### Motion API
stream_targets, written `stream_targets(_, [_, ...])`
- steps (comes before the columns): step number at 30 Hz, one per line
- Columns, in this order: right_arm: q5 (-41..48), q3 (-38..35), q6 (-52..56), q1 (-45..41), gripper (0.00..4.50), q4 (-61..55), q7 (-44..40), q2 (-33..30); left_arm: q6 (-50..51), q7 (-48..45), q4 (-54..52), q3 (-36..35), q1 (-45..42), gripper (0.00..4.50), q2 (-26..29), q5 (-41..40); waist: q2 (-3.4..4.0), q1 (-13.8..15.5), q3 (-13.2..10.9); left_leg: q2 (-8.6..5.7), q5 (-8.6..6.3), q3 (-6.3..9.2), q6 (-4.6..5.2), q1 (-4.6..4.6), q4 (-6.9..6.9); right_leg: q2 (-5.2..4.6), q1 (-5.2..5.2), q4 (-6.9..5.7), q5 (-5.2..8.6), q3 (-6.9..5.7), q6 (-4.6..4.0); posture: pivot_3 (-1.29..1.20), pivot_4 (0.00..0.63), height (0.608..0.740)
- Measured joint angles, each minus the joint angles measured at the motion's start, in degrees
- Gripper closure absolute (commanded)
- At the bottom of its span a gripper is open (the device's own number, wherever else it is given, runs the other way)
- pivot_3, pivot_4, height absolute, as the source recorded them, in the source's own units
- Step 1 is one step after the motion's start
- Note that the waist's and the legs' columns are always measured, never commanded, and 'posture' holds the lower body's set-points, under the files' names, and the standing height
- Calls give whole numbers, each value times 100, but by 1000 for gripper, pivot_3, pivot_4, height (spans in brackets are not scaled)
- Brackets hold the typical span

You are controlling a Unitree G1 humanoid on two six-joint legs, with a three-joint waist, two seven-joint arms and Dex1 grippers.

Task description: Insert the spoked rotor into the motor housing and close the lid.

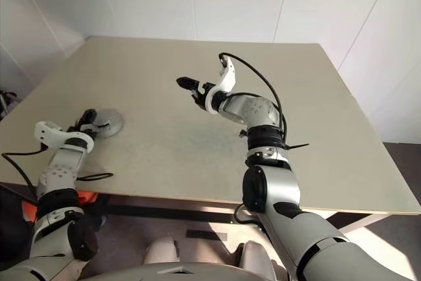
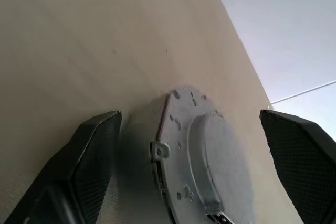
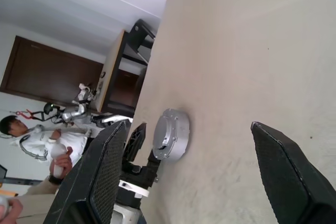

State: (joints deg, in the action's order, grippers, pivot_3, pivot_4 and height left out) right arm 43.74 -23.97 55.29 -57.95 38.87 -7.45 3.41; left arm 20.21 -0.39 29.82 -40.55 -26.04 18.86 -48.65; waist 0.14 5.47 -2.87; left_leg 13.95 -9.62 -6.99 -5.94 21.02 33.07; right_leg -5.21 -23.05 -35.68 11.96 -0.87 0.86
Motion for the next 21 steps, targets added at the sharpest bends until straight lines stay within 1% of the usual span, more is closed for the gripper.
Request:
stream_targets(4, [-99, 59, -32, -62, 184, 95, -119, -20, -102, -21, 9, 51, 0, 17, 205, 295, 0, 41, 0, -1, 0, 0, 0, 11, 0, -2, 0, 6, 0, -8, -1, 0, 0, 740])
stream_targets(6, [-220, 259, -151, -58, 184, 58, -315, -53, -116, -103, -54, 228, 9, 17, 219, 511, -3, 69, 2, -1, 0, 1, 1, 12, 0, -4, 2, 6, 0, -11, -1, 0, 0, 740])
stream_targets(7, [-405, 534, -320, 16, 184, -103, -526, -108, -144, -237, -181, 463, 40, 17, 213, 683, -5, 93, 3, -1, 0, 2, 0, 16, 0, -7, 2, 9, 0, -15, -1, 0, 0, 740])
stream_targets(10, [-1327, 1759, -1352, 523, 184, -876, -1364, -498, -132, -902, -920, 1369, 220, 17, 206, 1097, -16, 208, 9, 0, 0, 3, 1, 21, 3, -13, 8, 15, 0, -25, -1, 0, 0, 740])
stream_targets(11, [-1737, 2248, -1858, 735, 184, -1096, -1672, -708, -76, -1171, -1228, 1666, 286, 17, 220, 1189, -18, 227, 11, 0, 0, 3, 1, 21, 3, -13, 9, 16, 0, -25, -1, 0, 0, 740])
stream_targets(13, [-2375, 2906, -2620, 1044, 184, -1243, -2237, -1168, 51, -1639, -1800, 2245, 437, 17, 311, 1370, -19, 237, 11, -1, 0, 3, 1, 21, 3, -14, 10, 15, 1, -25, -1, 0, 0, 740])
stream_targets(14, [-2543, 3091, -2812, 1183, 184, -1252, -2556, -1431, 111, -1879, -2107, 2533, 524, 17, 370, 1466, -18, 237, 11, -1, 0, 3, 1, 20, 5, -13, 10, 14, 0, -23, -2, 0, 0, 740])
stream_targets(17, [-2604, 3103, -2810, 1288, 184, -1132, -3131, -1943, 206, -2374, -2605, 3094, 701, 17, 536, 1728, -12, 171, 7, -1, 0, 2, 1, 12, 6, -8, 6, -2, 1, -17, -6, 0, 0, 740])
stream_targets(21, [-2811, 3097, -2991, 1289, 184, -1023, -3684, -2550, 212, -2851, -2848, 3596, 843, 17, 606, 2054, -10, 82, 8, 0, 0, -3, 1, 0, 7, -2, 8, -8, 2, -5, -13, 0, 0, 740])
